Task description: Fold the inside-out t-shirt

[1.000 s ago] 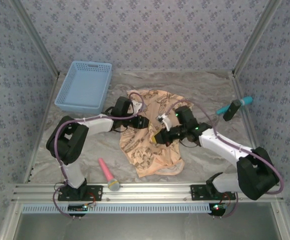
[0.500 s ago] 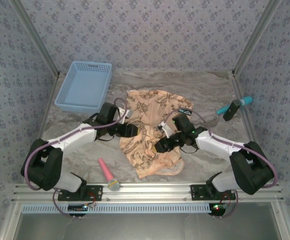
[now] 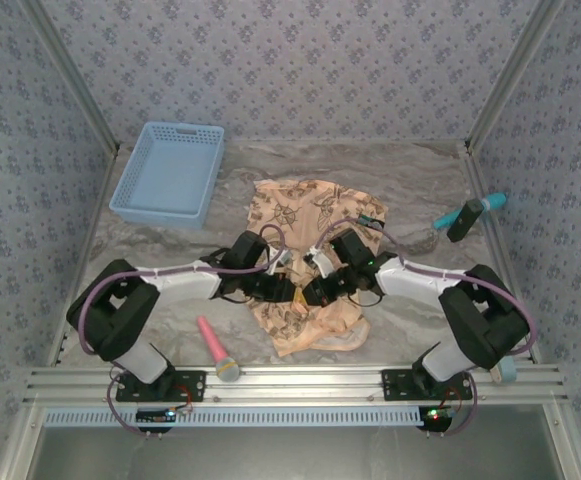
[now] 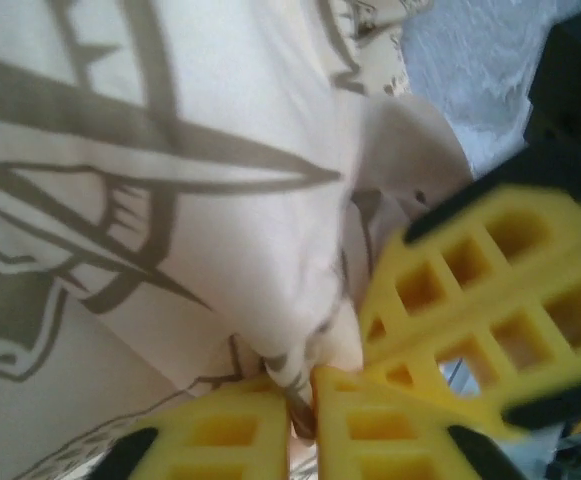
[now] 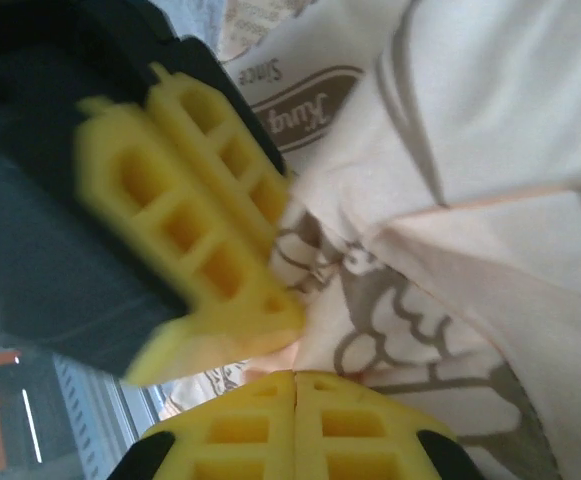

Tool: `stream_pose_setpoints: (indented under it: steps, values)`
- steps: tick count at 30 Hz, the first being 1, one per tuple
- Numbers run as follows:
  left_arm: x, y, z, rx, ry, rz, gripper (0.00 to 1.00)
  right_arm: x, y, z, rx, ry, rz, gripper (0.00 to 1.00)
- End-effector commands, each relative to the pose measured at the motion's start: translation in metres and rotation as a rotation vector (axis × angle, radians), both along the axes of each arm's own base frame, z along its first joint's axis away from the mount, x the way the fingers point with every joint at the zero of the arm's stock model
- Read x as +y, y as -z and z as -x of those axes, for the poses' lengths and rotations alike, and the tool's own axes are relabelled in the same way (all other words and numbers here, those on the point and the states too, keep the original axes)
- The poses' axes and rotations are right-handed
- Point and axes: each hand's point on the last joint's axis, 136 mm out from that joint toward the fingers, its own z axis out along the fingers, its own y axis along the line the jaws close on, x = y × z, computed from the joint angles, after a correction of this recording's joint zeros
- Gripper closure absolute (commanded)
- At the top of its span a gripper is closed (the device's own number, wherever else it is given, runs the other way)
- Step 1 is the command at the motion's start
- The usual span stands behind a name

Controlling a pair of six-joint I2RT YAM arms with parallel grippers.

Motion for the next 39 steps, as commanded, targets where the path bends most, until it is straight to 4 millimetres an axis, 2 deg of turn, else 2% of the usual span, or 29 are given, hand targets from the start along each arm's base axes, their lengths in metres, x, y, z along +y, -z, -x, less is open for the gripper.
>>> stream_pose_setpoints:
  steps: [1,4,6,9,11,12,14,16,20,22,26,27,28,30,31,32,33,36,39]
  values:
    - [-0.012,-0.014,-0.004,-0.068,0.037,0.075,1.00,0.000,-0.019,-0.008,-0.007,0.014,-0.079,1.00]
    - [-0.014,-0.029,-0.002,-0.140,0.068,0.143,1.00,-0.013,-0.033,-0.014,-0.005,0.054,-0.133,1.00]
    - [-0.015,-0.040,0.000,-0.191,0.096,0.196,1.00,-0.024,-0.035,-0.019,-0.013,0.086,-0.130,1.00]
    - [-0.017,-0.049,0.009,-0.247,0.163,0.266,1.00,-0.041,-0.021,-0.024,-0.001,0.135,-0.052,1.00]
    - [-0.016,-0.045,0.014,-0.268,0.193,0.288,1.00,-0.050,-0.010,-0.029,0.008,0.174,0.007,1.00]
    - [-0.015,-0.043,0.015,-0.278,0.196,0.293,1.00,-0.050,-0.008,-0.027,0.002,0.157,0.017,0.99]
    - [-0.016,-0.045,0.017,-0.268,0.206,0.309,1.00,-0.036,-0.018,-0.006,-0.038,0.029,-0.020,0.77]
    - [-0.019,-0.050,0.017,-0.255,0.213,0.322,1.00,-0.027,-0.028,0.011,-0.145,-0.056,-0.005,0.69]
    - [-0.023,-0.060,0.019,-0.259,0.235,0.365,1.00,-0.025,-0.040,0.023,-0.283,-0.068,-0.010,0.68]
    - [-0.025,-0.064,0.021,-0.248,0.252,0.390,1.00,-0.027,-0.033,0.024,-0.331,-0.054,0.031,0.67]
    - [-0.032,-0.075,0.023,-0.228,0.274,0.442,1.00,-0.024,-0.010,0.024,-0.286,-0.048,0.089,0.67]
    - [-0.033,-0.077,0.023,-0.231,0.279,0.443,1.00,-0.021,-0.006,0.023,-0.279,-0.046,0.097,0.68]
    - [-0.033,-0.077,0.022,-0.233,0.276,0.439,1.00,-0.016,-0.006,0.024,-0.270,-0.055,0.084,0.73]
    - [-0.034,-0.077,0.020,-0.237,0.267,0.429,1.00,-0.011,-0.008,0.022,-0.269,-0.056,0.075,0.93]
    - [-0.033,-0.075,0.019,-0.239,0.262,0.418,0.99,-0.009,-0.013,0.022,-0.277,-0.063,0.057,0.99]
    - [-0.032,-0.070,0.017,-0.234,0.246,0.394,0.96,-0.009,-0.018,0.023,-0.288,-0.063,0.044,1.00]
    - [-0.030,-0.062,0.011,-0.237,0.214,0.349,0.88,-0.008,-0.027,0.025,-0.304,-0.073,0.018,1.00]
    - [-0.023,-0.037,-0.009,-0.218,0.121,0.224,0.80,-0.004,-0.052,0.033,-0.377,-0.118,-0.013,1.00]
    - [-0.026,-0.022,-0.028,-0.151,0.058,0.199,0.79,0.004,-0.065,0.044,-0.487,-0.202,0.041,1.00]
